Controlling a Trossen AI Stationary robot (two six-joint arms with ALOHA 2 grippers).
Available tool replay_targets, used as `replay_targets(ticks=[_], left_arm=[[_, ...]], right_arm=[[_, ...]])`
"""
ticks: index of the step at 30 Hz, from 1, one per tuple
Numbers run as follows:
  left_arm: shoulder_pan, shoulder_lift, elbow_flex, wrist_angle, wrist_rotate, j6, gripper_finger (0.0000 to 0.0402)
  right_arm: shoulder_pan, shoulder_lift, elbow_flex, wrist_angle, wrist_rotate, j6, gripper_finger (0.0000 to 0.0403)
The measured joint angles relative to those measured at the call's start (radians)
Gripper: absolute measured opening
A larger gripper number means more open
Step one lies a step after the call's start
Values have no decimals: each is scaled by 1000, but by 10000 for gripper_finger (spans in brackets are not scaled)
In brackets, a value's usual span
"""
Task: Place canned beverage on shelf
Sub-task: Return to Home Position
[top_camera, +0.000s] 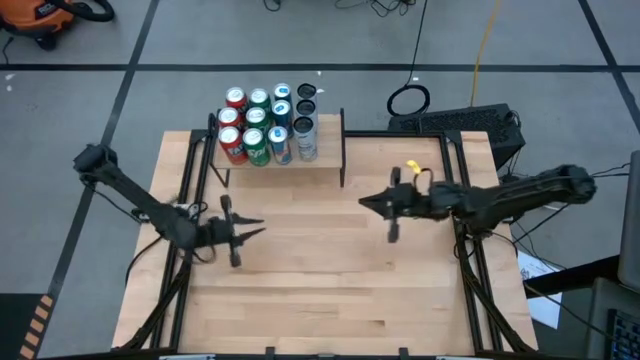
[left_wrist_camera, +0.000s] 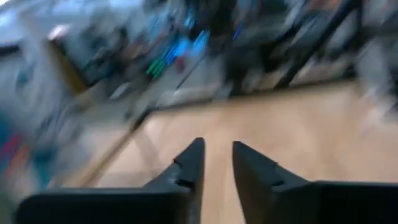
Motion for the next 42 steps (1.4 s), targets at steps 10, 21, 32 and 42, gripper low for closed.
replay_targets(ticks=[10, 21, 32, 42], left_arm=[[266, -368, 0, -204, 362, 60, 7], [283, -816, -57, -550, 447, -77, 0], [282, -833, -22, -589, 415, -44, 0], [282, -833, -50, -586, 435, -30, 0]], right_arm=[[25, -224, -5, -211, -107, -87, 0], [69, -260, -194, 29, -181, -74, 0], [43, -523, -232, -173, -154, -81, 0], [30, -804, -400, -213, -133, 26, 0]])
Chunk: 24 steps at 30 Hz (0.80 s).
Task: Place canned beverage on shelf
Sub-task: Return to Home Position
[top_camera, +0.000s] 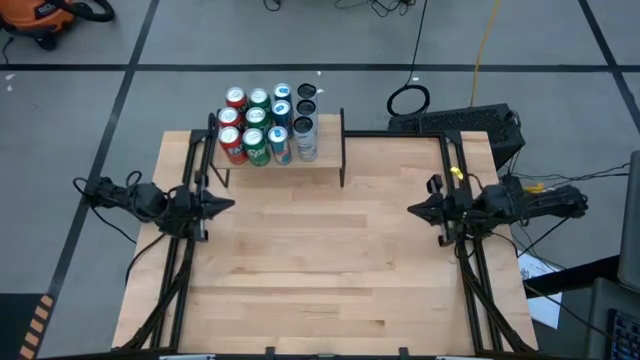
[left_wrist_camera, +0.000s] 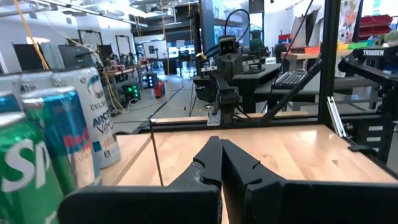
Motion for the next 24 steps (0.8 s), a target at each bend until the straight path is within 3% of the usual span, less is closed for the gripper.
replay_targets(ticks=[9, 18, 24], left_arm=[[0, 0, -50, 50, 1, -24, 0], [0, 0, -146, 144, -1, -25, 0], [0, 0, -141, 129, -26, -17, 0]], right_arm=[[-17, 5, -186, 131, 8, 54, 0], [-44, 4, -190, 53, -41, -1, 0], [-85, -5, -186, 64, -78, -31, 0]])
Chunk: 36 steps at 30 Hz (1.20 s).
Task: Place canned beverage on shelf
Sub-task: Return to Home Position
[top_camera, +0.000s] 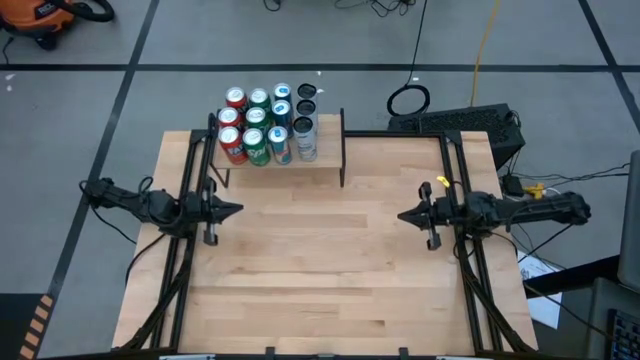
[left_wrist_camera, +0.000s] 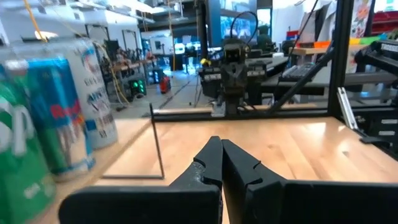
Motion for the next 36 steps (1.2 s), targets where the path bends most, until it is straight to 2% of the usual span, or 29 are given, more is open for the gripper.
replay_targets(ticks=[7, 10, 14, 18, 22, 27, 32, 36], left_arm=[[0, 0, 51, -30, 15, 48, 0], [0, 0, 32, -21, 95, 49, 0], [21, 0, -17, 89, 169, 70, 0], [75, 0, -71, 193, 260, 49, 0], [148, 0, -98, 203, 314, 17, 0], [250, 0, -110, 230, 437, 0, 0], [341, 0, -110, 168, 531, -63, 0], [373, 0, -110, 124, 544, -95, 0]], right_arm=[[-41, -68, 101, -187, -29, 2, 0], [-41, -101, 102, -190, -80, 9, 0], [-41, -109, 102, -191, -102, 33, 0], [-41, -101, 102, -171, -103, 38, 0], [-41, -96, 102, -160, -105, 20, 0], [-41, -90, 91, -159, -105, 13, 0], [-41, -90, 43, -147, -105, 28, 0], [-41, -89, -24, -48, -104, 51, 0]])
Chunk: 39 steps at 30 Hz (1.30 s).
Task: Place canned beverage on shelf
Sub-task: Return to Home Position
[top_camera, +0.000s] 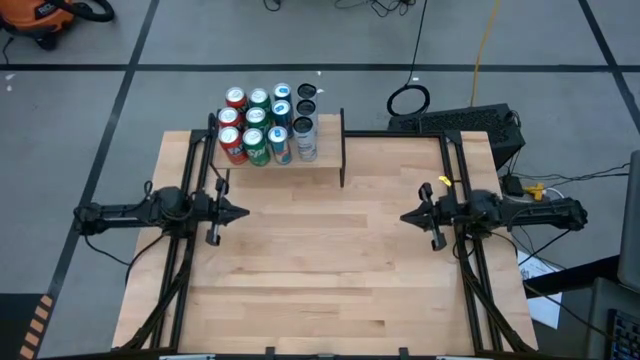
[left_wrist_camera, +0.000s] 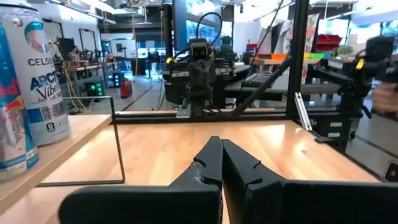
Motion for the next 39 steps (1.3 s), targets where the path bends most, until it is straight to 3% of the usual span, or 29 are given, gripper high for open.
replay_targets(ticks=[8, 17, 39], left_arm=[[2, 3, -1, -7, 5, -16, 0], [2, 6, -1, -56, -13, -18, 0], [2, 6, -2, -56, -16, -18, 0]], right_arm=[[0, -3, -14, 30, 1, 12, 0], [0, -1, -16, -96, 0, 146, 0], [0, -1, -19, -119, 2, 135, 0]])
